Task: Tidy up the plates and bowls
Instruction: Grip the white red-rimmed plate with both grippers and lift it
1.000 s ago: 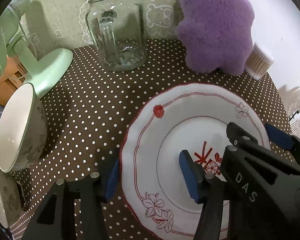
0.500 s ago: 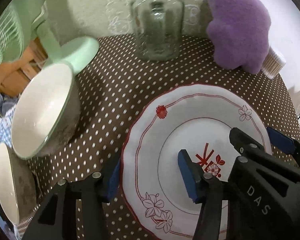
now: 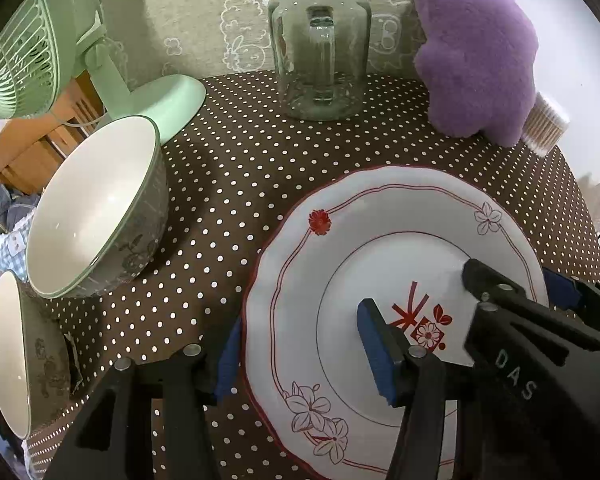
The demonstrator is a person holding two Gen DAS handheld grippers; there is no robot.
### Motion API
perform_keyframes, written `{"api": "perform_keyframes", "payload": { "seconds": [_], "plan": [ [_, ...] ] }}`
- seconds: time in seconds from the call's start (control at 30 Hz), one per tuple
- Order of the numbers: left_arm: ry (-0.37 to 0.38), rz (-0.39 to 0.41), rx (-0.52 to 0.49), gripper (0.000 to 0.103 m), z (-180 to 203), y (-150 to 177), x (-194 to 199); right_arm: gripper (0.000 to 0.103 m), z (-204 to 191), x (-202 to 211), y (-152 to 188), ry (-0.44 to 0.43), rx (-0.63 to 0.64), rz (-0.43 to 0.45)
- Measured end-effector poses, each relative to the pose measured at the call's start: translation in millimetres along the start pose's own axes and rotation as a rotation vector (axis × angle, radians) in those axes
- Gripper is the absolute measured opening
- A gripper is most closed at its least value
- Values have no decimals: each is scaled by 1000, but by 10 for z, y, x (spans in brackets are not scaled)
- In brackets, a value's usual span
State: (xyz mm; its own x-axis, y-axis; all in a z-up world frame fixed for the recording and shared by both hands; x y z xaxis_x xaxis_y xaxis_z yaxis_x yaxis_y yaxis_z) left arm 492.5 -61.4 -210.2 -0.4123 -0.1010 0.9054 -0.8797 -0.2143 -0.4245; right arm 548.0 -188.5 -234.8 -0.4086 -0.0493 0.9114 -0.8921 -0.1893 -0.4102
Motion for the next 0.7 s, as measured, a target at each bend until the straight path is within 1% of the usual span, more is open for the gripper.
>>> {"api": "perform_keyframes", "payload": {
  "seconds": [0.2,0.23,0.27,0.33,0.4,0.7],
  "plan": [
    [-11,-2,1,55,-73,79,56,47,-12,43,67,-5,8,-7],
    [-14,-4,2,53,-96,91,66,46,-23,55,96,-9,7,-8],
    [-21,-6,7,48,-132,103,80,46,-40,76,135,-12,7,-10],
    [-33,-4,14,47,-185,127,105,45,-86,107,204,-10,15,-10],
    [-42,-4,1,47,-212,190,138,45,-156,142,300,-9,15,-15],
    [-5,-33,-1,47,-352,447,256,43,-313,347,620,14,-1,-36]
  ]
}}
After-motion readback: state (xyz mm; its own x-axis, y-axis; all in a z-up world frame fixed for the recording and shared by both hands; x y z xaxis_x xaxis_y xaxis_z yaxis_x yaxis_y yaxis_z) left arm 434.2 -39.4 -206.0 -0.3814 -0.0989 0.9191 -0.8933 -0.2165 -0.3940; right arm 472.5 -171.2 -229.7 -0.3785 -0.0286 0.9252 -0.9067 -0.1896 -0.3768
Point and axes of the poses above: each gripper's, at about its wrist camera, not at the fingertips, and x roughly against the way its jaws point, z to its right, y to its underside, the point moved 8 cm from there along -x, roughly the way its jaws point, and after that the axes turned 8 degrees about x, right-handed, at the moved point
